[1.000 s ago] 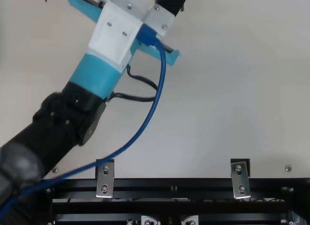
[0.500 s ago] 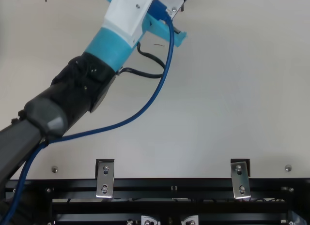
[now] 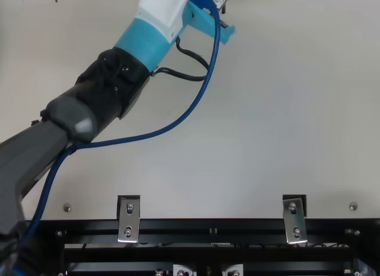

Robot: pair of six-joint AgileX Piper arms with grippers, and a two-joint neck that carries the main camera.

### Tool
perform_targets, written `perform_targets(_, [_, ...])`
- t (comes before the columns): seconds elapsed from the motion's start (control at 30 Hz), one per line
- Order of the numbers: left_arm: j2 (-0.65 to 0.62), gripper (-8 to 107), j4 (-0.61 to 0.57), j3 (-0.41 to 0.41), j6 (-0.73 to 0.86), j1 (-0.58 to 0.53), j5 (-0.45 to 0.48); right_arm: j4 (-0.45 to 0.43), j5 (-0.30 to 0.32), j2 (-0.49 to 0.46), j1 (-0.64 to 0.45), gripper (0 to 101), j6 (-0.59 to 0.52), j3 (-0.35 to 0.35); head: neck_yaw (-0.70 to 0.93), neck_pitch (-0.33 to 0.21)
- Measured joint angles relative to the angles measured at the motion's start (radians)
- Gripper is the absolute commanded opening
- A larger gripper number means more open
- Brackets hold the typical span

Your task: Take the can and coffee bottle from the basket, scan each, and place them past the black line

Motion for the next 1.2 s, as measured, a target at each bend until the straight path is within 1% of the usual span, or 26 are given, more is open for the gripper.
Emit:
perform_targets(0.5, [0.130, 10, -0.062, -0.042, -0.004, -0.004, -0.110, 0.000, 0.000, 0.000, 0.000, 101, 0.000, 0.000, 0.000, 0.000])
perform_targets(0.7, [0.157, 10, -0.088, -0.045, -0.007, -0.006, -0.147, 0.000, 0.000, 0.000, 0.000, 101, 0.000, 0.000, 0.000, 0.000])
perform_targets(0.93, [0.188, 10, -0.127, -0.032, -0.026, -0.007, -0.221, 0.000, 0.000, 0.000, 0.000, 101, 0.000, 0.000, 0.000, 0.000])
perform_targets(1.2, [0.228, 10, -0.172, -0.021, -0.048, -0.014, -0.332, 0.000, 0.000, 0.000, 0.000, 101, 0.000, 0.000, 0.000, 0.000])
